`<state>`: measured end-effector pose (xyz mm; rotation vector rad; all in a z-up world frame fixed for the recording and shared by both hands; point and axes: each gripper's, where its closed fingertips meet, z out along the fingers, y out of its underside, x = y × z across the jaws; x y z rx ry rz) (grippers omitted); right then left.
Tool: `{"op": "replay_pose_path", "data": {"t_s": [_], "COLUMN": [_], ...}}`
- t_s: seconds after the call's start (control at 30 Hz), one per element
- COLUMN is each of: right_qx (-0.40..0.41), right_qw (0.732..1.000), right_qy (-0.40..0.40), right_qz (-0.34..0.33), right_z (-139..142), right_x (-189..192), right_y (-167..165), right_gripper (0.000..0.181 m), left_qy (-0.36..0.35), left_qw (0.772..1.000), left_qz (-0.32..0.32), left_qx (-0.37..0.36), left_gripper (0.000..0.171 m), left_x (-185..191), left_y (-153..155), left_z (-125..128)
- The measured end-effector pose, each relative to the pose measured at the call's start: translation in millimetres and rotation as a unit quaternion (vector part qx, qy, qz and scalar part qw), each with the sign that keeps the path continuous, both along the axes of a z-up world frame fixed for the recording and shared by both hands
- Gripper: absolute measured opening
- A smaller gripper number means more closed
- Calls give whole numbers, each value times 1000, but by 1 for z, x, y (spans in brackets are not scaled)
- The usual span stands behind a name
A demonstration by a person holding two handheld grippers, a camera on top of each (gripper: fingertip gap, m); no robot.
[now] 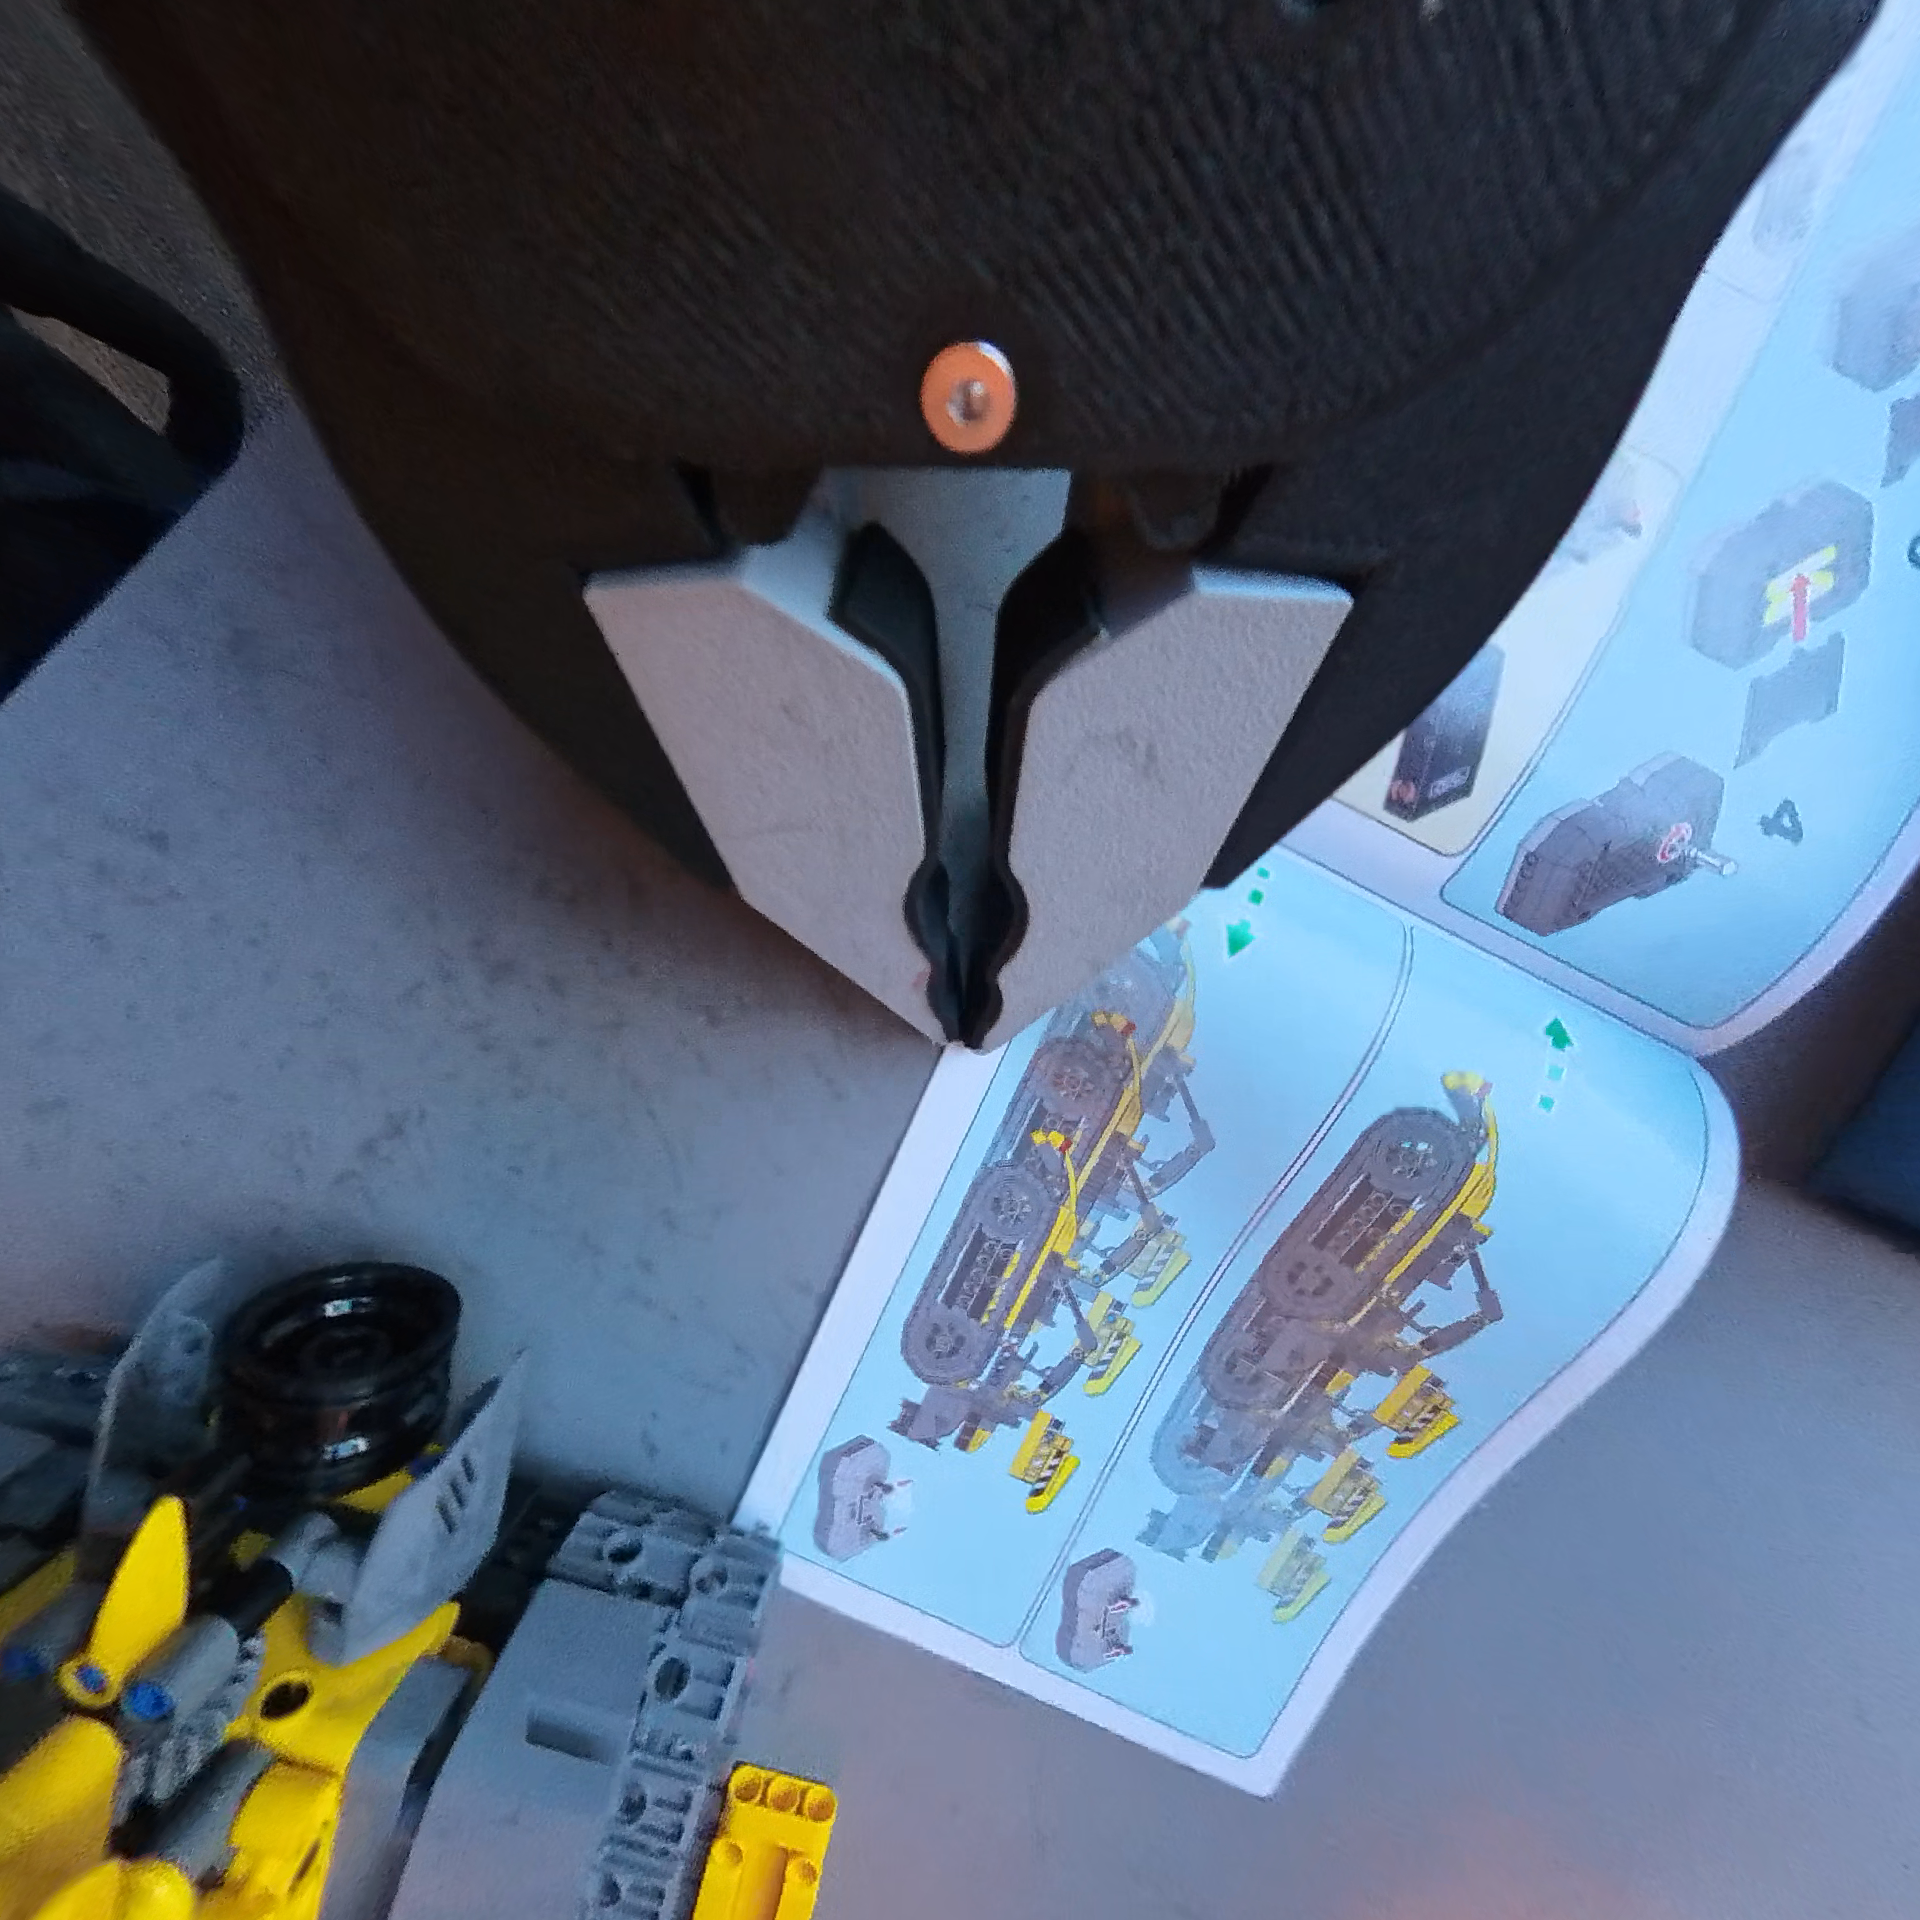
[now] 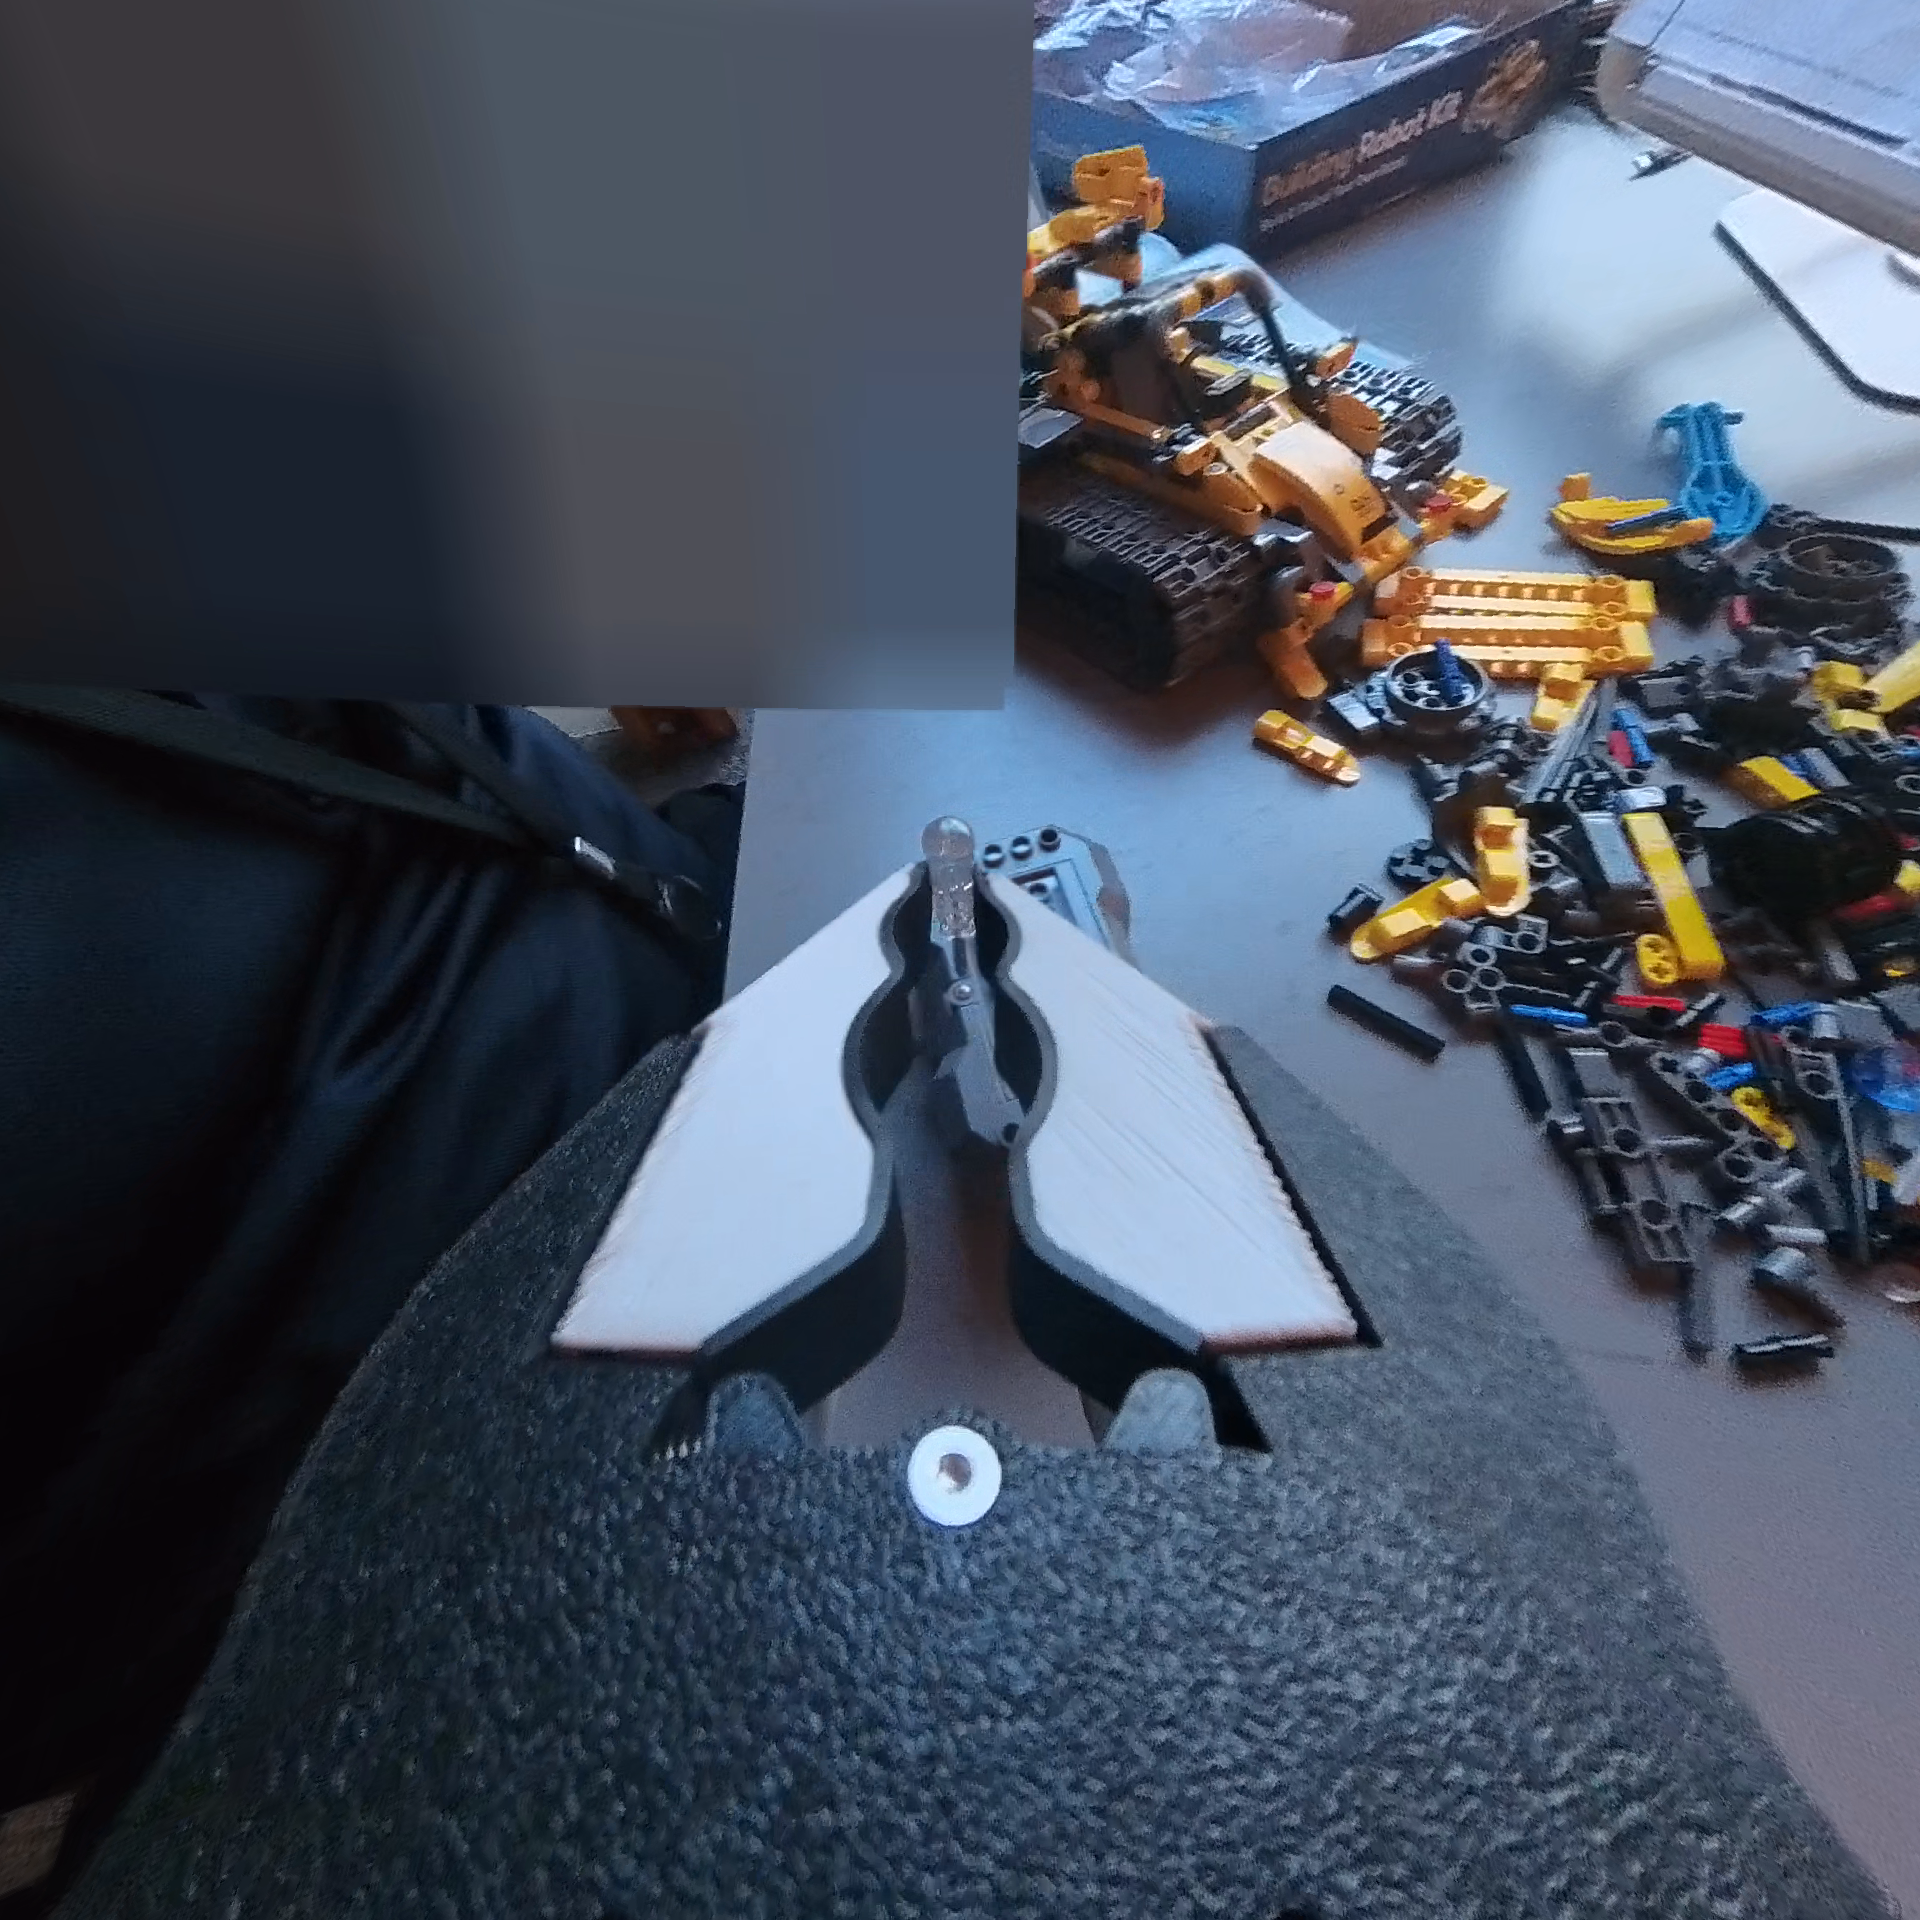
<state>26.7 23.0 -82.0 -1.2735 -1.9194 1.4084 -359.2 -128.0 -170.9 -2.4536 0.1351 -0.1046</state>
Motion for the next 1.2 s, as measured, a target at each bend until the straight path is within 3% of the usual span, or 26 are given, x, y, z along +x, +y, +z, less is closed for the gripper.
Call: {"op": "replay_pose_path", "data": {"t_s": [0.33,0.43,0.53,0.67,0.77,0.9,0.97,1.07,1.2], "right_qx": [0,-5,-4,-8,-7,-12,-16,-26,-49], "right_qw": [1000,1000,1000,1000,1000,1000,1000,1000,998], "right_qy": [-1,4,4,0,1,7,8,16,37], "right_qz": [2,0,0,4,6,7,3,1,-7], "right_z": [-8,-6,-8,-7,-6,-7,-7,-3,4], "right_x": [2,2,1,1,-2,-6,-6,-3,-2], "right_y": [-1,-1,-1,0,-1,-5,-5,-5,-3], "right_gripper": [7,7,7,7,7,7,7,7,7], "left_qy": [15,30,79,116,130,23,-35,-21,-65], "left_qw": [999,999,995,981,964,949,945,943,932], "left_qz": [-9,11,8,-92,-178,-247,-271,-293,-324], "left_qx": [-35,-14,55,127,151,195,180,158,150], "left_gripper": [0,24,34,43,41,26,22,21,16], "left_x": [15,17,30,104,180,282,320,345,376], "left_y": [-35,-37,-30,-13,21,77,95,121,137], "left_z": [2,13,50,110,121,98,77,56,54]}}
